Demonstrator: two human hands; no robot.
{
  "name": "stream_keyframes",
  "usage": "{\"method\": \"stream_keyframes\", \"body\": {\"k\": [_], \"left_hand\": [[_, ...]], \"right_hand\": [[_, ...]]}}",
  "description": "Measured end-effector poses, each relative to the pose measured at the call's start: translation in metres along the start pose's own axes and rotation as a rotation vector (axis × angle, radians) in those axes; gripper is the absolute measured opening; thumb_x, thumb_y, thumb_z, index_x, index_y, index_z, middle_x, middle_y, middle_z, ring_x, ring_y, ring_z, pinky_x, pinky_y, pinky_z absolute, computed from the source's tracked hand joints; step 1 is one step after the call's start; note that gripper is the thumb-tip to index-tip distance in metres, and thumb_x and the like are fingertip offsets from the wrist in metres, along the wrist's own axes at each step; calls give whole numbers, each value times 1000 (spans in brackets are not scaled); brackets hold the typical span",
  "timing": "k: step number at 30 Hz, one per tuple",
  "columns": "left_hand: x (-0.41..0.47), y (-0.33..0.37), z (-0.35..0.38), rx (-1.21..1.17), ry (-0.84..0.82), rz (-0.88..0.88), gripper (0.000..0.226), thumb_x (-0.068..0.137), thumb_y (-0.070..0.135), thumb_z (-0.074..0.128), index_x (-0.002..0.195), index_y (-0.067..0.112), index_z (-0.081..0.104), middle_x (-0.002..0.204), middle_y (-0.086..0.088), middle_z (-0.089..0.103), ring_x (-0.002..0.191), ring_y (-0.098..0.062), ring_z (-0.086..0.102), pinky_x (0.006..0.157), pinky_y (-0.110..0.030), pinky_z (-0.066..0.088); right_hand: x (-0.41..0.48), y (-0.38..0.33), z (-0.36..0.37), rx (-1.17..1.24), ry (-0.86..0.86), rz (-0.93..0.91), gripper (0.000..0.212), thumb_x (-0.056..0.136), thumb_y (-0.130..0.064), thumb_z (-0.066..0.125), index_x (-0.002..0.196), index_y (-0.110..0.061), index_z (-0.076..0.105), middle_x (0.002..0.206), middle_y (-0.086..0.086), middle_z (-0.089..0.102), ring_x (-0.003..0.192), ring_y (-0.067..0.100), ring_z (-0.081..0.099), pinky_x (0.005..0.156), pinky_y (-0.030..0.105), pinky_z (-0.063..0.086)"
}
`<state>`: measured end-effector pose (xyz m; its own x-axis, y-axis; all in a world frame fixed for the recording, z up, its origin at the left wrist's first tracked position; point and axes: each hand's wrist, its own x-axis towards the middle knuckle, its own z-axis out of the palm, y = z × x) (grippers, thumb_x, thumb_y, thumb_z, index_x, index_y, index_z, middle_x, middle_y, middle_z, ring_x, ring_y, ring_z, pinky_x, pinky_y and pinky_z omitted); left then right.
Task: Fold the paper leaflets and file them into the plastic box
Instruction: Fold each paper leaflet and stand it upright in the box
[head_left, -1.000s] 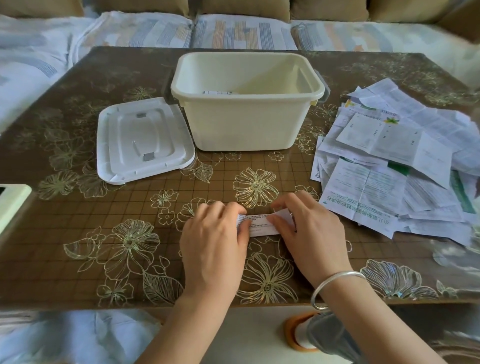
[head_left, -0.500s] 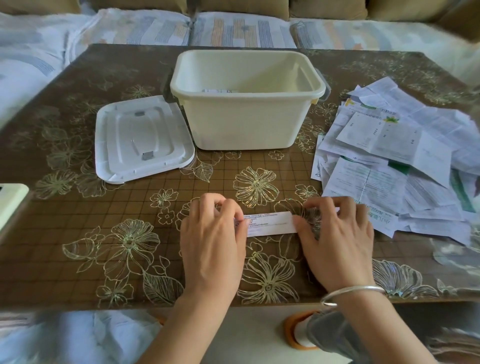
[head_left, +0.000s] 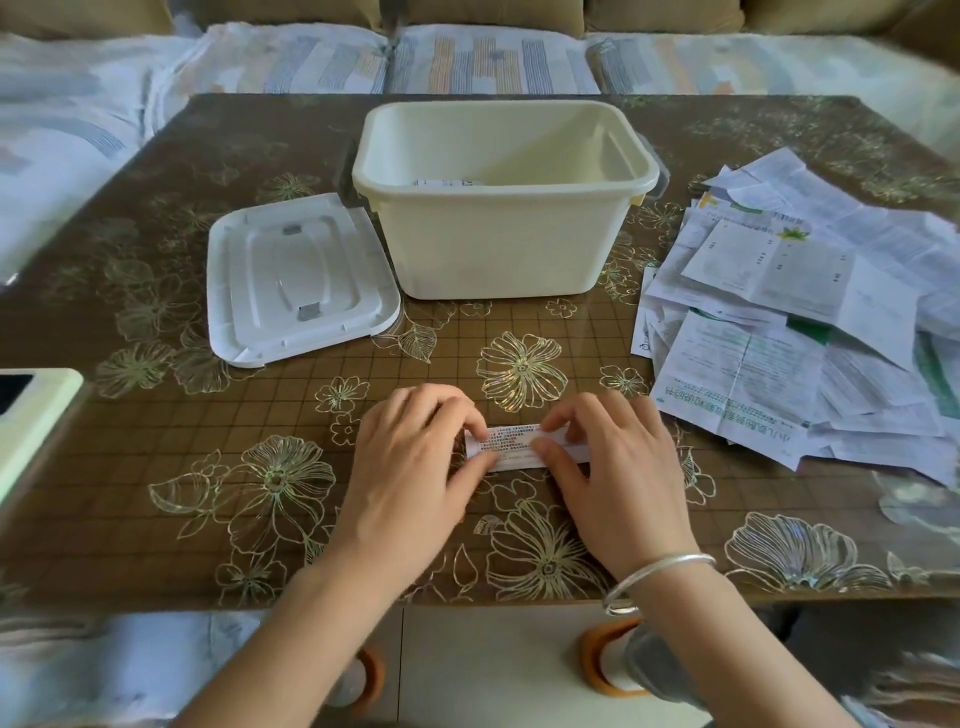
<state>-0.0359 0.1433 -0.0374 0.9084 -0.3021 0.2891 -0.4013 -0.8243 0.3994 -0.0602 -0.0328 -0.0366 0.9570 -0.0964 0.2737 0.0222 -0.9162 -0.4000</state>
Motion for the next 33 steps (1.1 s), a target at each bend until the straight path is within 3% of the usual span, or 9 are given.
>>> {"method": "stream_keyframes", "body": {"k": [5, 8, 10, 12, 18, 22, 28, 33], "left_hand": [[0, -13, -12, -108, -78, -5, 18, 85, 35, 63, 102, 33, 67, 119, 18, 56, 115, -3, 43, 100, -24, 23], [2, -3, -9, -105, -24, -70, 14, 87, 22, 66, 97, 31, 71, 114, 16, 61, 110, -6, 47, 98, -26, 31], [3, 7, -5, -81, 35, -118, 8, 84, 31, 69, 91, 28, 73, 107, 13, 63, 105, -11, 50, 91, -26, 35], [4, 16, -1, -18, 51, -138, 18, 77, 41, 75, 89, 28, 73, 103, 12, 62, 101, -14, 50, 87, -27, 33], [5, 29, 5, 16, 59, -89, 17, 77, 26, 78, 92, 33, 74, 88, 15, 63, 92, -16, 49, 73, -28, 18], [2, 26, 6, -41, 66, -133, 16, 80, 31, 75, 95, 37, 72, 84, 18, 62, 91, -14, 50, 73, -29, 21], [1, 21, 8, -122, 68, -126, 15, 79, 43, 73, 94, 41, 70, 81, 19, 59, 89, -11, 49, 71, -28, 18], [2, 22, 10, -90, 63, -127, 23, 76, 56, 71, 96, 44, 69, 82, 20, 55, 88, -9, 47, 70, -27, 15]], "right_hand": [[8, 2, -9, 39, -86, -19, 12, 86, -40, 61, 93, -31, 61, 85, -13, 54, 84, 12, 42, 72, 27, 37], [22, 7, -23, 90, -227, -4, 3, 87, -33, 64, 90, -33, 63, 81, -16, 55, 79, 7, 46, 62, 21, 34], [32, 7, -31, 62, -321, 6, 14, 84, -35, 67, 96, -32, 59, 90, -14, 54, 80, 8, 51, 66, 22, 41], [39, 4, -36, -11, -404, 17, 32, 82, -41, 68, 109, -32, 54, 106, -10, 49, 90, 12, 56, 78, 28, 48], [50, -2, -44, -134, -546, -24, 54, 74, -58, 68, 117, -32, 49, 116, -7, 48, 97, 15, 56, 81, 33, 50], [59, -9, -45, -180, -647, -25, 58, 71, -55, 74, 113, -25, 49, 107, -5, 55, 94, 16, 53, 76, 29, 44], [68, -13, -49, -292, -683, -65, 50, 70, -62, 70, 95, -18, 64, 91, -5, 59, 86, 15, 53, 59, 22, 36], [51, -6, -52, 65, -590, 60, 55, 74, -66, 57, 86, -13, 69, 78, 6, 68, 65, 19, 60, 57, 27, 45]]}}
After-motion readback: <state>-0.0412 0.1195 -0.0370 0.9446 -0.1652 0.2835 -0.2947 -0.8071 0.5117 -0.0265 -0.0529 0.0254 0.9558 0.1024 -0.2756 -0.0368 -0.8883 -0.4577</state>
